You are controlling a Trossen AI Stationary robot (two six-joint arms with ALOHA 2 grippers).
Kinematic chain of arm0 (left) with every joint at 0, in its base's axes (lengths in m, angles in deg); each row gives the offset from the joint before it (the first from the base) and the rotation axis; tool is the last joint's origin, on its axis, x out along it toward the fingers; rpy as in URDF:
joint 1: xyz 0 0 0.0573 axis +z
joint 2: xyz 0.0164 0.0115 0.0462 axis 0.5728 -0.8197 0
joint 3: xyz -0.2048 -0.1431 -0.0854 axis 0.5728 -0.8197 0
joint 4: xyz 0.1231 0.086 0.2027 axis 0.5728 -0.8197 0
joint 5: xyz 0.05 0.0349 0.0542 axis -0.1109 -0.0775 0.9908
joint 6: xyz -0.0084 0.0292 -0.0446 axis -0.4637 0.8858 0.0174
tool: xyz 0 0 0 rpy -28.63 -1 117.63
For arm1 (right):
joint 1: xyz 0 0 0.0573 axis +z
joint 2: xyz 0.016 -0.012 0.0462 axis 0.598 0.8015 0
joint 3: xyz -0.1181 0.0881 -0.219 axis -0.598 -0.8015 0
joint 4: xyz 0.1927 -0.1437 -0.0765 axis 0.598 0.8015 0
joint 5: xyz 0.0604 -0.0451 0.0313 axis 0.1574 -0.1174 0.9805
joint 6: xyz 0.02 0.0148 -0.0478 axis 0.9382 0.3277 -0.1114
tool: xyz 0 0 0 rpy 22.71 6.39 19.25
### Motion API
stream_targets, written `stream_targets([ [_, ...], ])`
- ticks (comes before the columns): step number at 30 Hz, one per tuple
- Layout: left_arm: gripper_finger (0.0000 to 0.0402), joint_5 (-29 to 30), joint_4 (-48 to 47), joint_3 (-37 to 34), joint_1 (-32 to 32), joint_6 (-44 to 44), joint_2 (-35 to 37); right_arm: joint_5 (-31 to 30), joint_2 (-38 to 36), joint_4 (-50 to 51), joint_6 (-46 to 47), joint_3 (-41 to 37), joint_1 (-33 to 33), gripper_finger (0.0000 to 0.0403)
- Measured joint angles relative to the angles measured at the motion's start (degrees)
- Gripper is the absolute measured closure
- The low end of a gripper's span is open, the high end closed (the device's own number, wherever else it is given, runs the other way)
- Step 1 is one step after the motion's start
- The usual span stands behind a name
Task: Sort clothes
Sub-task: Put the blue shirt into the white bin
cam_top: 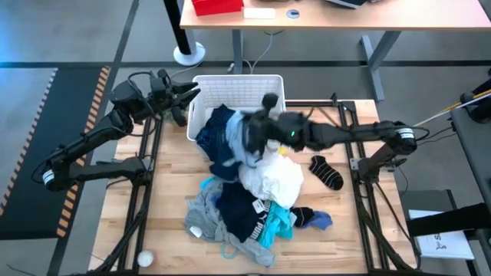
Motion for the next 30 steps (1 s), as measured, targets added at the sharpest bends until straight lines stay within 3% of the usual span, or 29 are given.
stream_targets([
  [5, 0.0301, -0.02, 1.18, 0.00, -0.02, 0.96, -1.04, 1.46, -0.07, -0.76, -0.35, 3.66, -5.97, 0.0402],
  [12, 0.0306, -0.02, 1.49, 0.00, -0.07, 1.50, -2.05, 2.68, 2.96, 0.53, -0.29, 14.58, -13.06, 0.0403],
  [27, 0.0288, -0.04, 3.37, 0.00, -0.07, 1.95, -2.28, 3.25, 17.67, 19.58, -2.66, 51.72, -21.45, 0.0403],
  [30, 0.0287, -0.07, 3.49, 0.00, -0.07, 1.95, -2.28, 3.48, 18.23, 17.02, -4.41, 52.80, -22.19, 0.0403],
])
